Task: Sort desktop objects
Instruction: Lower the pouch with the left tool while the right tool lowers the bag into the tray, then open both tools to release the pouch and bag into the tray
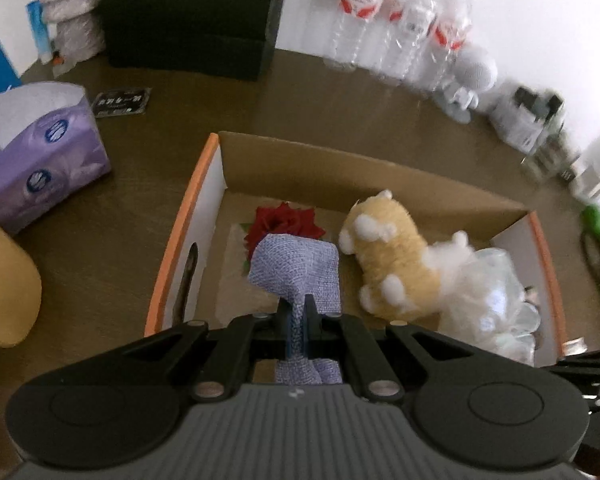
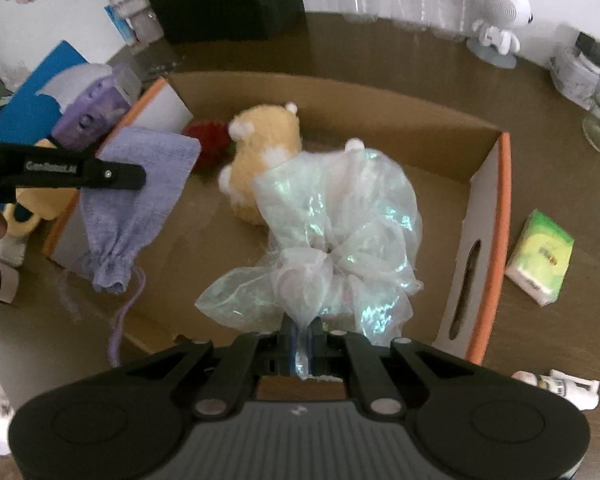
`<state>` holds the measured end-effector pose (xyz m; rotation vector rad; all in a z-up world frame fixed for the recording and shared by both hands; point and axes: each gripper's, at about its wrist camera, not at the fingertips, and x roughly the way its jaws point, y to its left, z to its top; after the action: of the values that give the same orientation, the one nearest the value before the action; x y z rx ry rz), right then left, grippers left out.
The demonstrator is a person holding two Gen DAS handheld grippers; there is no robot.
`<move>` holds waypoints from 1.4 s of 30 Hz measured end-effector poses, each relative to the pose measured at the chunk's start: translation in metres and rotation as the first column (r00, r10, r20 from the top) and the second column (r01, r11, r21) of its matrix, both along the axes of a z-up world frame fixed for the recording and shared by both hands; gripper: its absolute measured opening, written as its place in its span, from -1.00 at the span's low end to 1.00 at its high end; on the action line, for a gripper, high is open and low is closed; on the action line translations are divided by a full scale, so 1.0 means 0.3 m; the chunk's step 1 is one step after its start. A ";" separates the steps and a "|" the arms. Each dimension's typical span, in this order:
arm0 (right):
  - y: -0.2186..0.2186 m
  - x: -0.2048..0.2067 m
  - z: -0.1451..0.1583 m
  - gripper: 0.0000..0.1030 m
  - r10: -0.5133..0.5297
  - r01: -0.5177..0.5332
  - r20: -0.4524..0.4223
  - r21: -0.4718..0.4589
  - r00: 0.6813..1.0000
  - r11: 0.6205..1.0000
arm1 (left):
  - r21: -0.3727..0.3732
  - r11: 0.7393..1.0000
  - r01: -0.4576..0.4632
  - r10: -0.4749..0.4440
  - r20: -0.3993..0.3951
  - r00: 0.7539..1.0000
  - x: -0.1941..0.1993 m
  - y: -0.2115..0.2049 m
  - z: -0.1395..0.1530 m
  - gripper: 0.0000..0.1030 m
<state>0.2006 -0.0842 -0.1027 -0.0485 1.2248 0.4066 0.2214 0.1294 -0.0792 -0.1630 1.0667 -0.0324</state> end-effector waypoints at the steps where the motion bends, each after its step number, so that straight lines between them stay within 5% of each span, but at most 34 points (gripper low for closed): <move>1: 0.003 0.005 -0.017 -0.92 -0.007 0.007 -0.012 -0.005 1.000 1.000 | 0.015 1.000 0.005 -0.005 -0.005 1.000 0.008 -0.007 -0.016 -0.90; 13: -0.022 0.021 -0.105 -0.86 -0.056 0.057 -0.057 0.011 0.997 0.998 | 0.054 0.999 0.001 0.004 -0.081 0.997 0.049 -0.030 -0.119 -0.87; 14: -0.024 0.021 -0.105 -0.76 -0.058 0.059 -0.055 0.020 0.997 0.998 | 0.053 0.999 0.001 0.003 -0.081 0.997 0.049 -0.031 -0.118 -0.81; 17: -0.036 0.021 -0.087 -0.57 -0.061 0.063 -0.038 0.039 0.997 0.997 | 0.052 0.999 0.010 -0.007 -0.051 0.999 0.048 -0.037 -0.095 -0.10; 19: -0.046 0.020 -0.073 -0.21 -0.063 0.065 -0.026 0.049 0.998 0.997 | 0.071 0.997 0.016 -0.014 -0.028 1.000 0.042 -0.041 -0.073 0.11; 22: -0.053 0.009 -0.041 0.07 -0.054 0.054 -0.014 0.078 0.998 0.995 | 0.092 0.996 0.009 -0.008 -0.007 1.000 0.032 -0.038 -0.040 0.49; 26: -0.045 -0.017 0.004 0.45 -0.043 0.041 0.017 0.078 0.999 0.996 | 0.077 0.997 -0.019 0.018 0.016 1.000 0.009 -0.017 0.011 0.65; 31: -0.059 -0.065 0.095 0.51 -0.055 0.048 0.065 0.106 0.996 0.993 | 0.059 0.998 -0.015 0.011 0.064 0.998 -0.059 0.002 0.100 0.99; 42: -0.161 -0.265 0.333 0.91 -0.107 0.084 0.115 0.190 0.988 0.978 | -0.011 1.000 0.028 -0.027 0.108 0.994 -0.257 0.005 0.248 1.00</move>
<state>0.1211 -0.1326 -0.0029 0.1425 1.0572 0.4253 0.1443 0.1310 -0.0047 -0.1559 0.9608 -0.0718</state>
